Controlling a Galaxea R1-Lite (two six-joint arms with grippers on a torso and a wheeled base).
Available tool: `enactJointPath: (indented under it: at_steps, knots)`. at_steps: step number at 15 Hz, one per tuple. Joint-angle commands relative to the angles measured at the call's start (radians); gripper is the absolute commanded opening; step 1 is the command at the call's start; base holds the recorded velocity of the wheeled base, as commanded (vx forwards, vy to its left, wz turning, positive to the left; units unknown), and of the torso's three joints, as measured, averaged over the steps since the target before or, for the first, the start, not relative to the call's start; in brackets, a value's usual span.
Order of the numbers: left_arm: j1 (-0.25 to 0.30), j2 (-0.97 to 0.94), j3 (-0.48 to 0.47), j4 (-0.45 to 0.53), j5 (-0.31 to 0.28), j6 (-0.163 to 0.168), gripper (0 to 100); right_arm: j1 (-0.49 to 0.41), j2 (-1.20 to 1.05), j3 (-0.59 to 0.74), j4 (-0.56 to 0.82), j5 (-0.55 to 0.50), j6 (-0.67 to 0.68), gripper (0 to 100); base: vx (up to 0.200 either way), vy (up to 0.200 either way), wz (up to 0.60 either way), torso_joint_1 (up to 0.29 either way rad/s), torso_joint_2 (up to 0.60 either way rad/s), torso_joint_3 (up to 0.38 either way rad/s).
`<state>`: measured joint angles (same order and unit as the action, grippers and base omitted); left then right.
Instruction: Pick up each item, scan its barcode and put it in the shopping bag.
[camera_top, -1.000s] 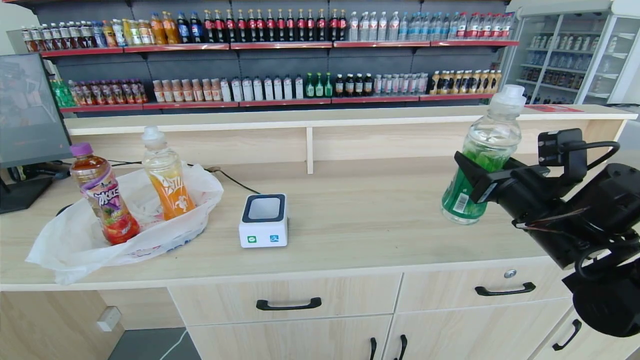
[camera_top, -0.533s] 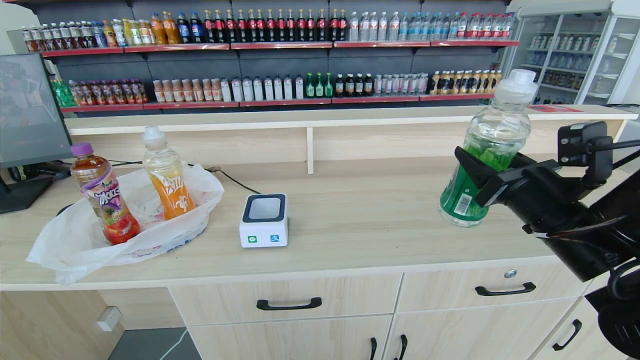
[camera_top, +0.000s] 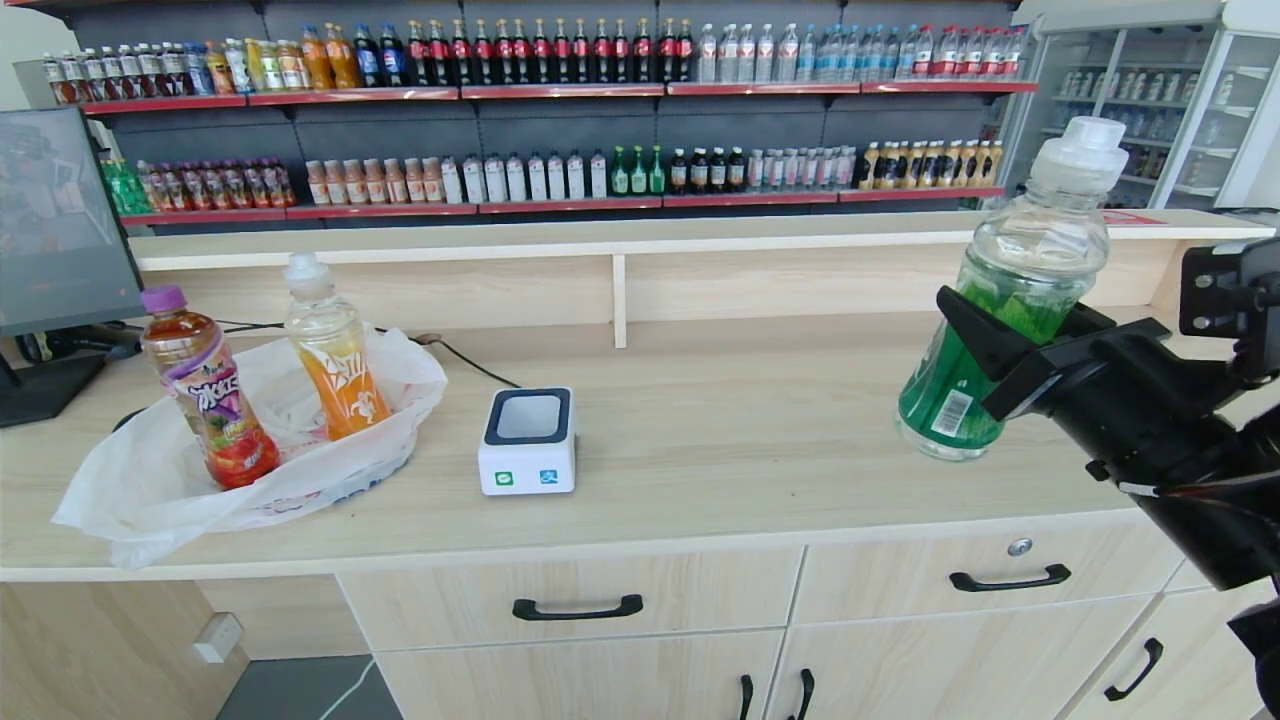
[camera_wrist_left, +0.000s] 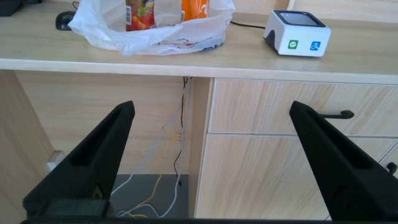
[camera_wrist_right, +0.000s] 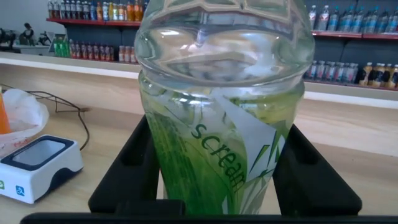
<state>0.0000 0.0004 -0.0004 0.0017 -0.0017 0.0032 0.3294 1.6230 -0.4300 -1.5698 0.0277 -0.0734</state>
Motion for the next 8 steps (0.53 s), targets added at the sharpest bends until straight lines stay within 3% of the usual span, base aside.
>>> enactJointPath:
  at_steps: [1, 8]
  knots:
    - [0.0, 0.0, 0.0, 0.0, 0.0, 0.0, 100, 0.039, -0.02, 0.02, -0.001, 0.001, 0.0, 0, 0.0, 0.0, 0.0, 0.0, 0.0, 0.0]
    - [0.002, 0.0, 0.0, 0.0, 0.0, 0.0, 100, 0.2, -0.018, 0.042, -0.001, 0.001, 0.0, 0, 0.0, 0.0, 0.0, 0.0, 0.0, 0.0]
